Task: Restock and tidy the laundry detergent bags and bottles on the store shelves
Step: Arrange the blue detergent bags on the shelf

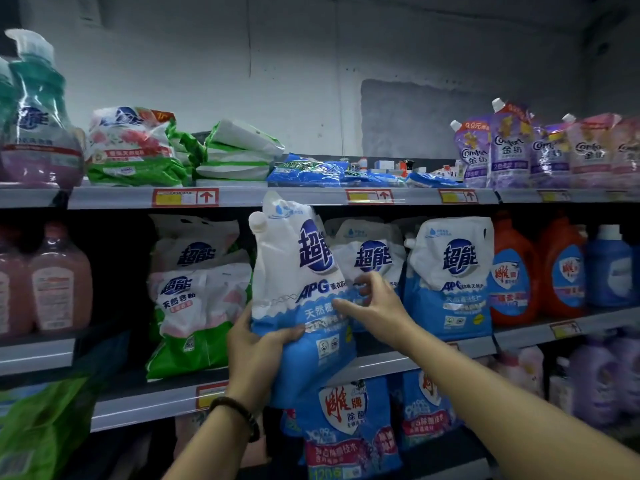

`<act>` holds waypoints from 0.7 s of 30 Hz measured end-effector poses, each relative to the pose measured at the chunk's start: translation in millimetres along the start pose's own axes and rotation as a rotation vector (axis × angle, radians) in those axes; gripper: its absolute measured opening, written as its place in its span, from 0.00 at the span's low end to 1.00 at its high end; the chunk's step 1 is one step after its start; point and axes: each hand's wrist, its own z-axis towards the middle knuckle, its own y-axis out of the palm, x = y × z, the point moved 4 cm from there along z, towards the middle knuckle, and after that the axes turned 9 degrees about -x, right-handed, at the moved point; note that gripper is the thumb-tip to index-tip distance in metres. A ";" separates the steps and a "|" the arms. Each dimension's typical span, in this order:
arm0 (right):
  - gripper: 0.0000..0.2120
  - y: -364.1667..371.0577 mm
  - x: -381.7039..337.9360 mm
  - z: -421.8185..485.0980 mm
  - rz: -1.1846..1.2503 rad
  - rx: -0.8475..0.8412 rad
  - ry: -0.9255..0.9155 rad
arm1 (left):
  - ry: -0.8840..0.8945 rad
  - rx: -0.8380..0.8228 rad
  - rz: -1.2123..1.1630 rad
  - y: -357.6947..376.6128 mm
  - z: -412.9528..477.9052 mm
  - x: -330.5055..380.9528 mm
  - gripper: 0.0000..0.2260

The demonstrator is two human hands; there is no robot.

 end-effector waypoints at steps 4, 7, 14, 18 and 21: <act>0.45 -5.4 39.7 -14.7 0.442 -0.333 0.142 | -0.062 -0.115 -0.156 0.2 6.0 -11.3 0.22; 0.34 -13.3 43.5 -18.3 0.465 -0.387 0.085 | -0.098 -0.223 -0.194 7.1 15.8 -21.7 0.22; 0.36 -39.1 76.4 0.1 0.387 -0.213 0.055 | 0.010 -0.239 0.104 38.4 70.2 -38.9 0.13; 0.38 -50.6 98.9 26.3 0.236 -0.100 0.062 | 0.068 -0.203 0.162 59.3 115.9 -51.2 0.11; 0.41 -54.8 108.8 50.2 0.167 -0.032 0.061 | 0.080 -0.166 0.119 73.9 148.3 -57.2 0.05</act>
